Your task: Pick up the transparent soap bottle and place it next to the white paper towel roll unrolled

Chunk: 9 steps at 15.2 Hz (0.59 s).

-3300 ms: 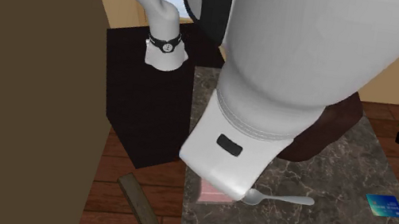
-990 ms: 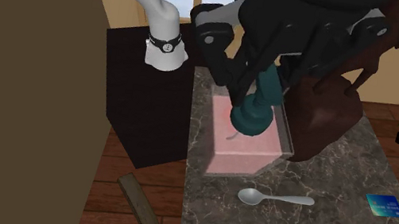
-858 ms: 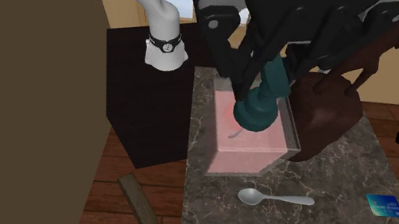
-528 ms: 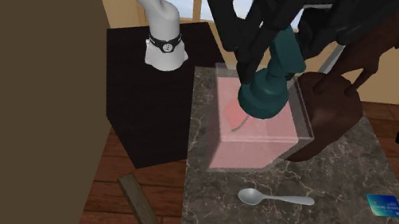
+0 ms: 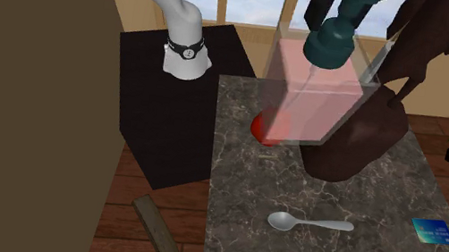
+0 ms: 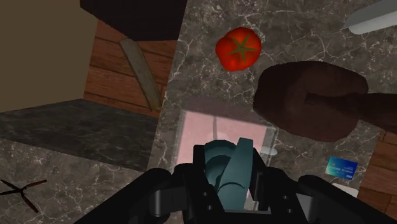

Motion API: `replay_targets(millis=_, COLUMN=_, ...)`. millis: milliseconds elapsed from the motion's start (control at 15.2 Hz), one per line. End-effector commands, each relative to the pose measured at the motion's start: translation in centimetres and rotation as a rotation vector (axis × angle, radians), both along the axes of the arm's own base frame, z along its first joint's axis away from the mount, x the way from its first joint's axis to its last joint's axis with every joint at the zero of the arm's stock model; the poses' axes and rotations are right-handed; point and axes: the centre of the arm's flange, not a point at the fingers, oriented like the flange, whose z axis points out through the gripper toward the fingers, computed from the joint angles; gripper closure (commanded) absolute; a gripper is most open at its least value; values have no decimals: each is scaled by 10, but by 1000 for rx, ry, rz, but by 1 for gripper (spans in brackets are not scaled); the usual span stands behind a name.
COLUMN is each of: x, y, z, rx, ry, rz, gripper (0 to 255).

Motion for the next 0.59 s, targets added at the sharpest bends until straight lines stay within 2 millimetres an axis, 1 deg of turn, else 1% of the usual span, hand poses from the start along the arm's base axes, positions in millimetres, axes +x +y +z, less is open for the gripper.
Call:
replay_targets(millis=0, x=-19, y=19, z=-2, rx=-1, ry=0, rz=-1, gripper=255)
replay_targets(millis=528, x=-95, y=92, z=-2, rx=-1, ry=0, rz=-1, gripper=255)
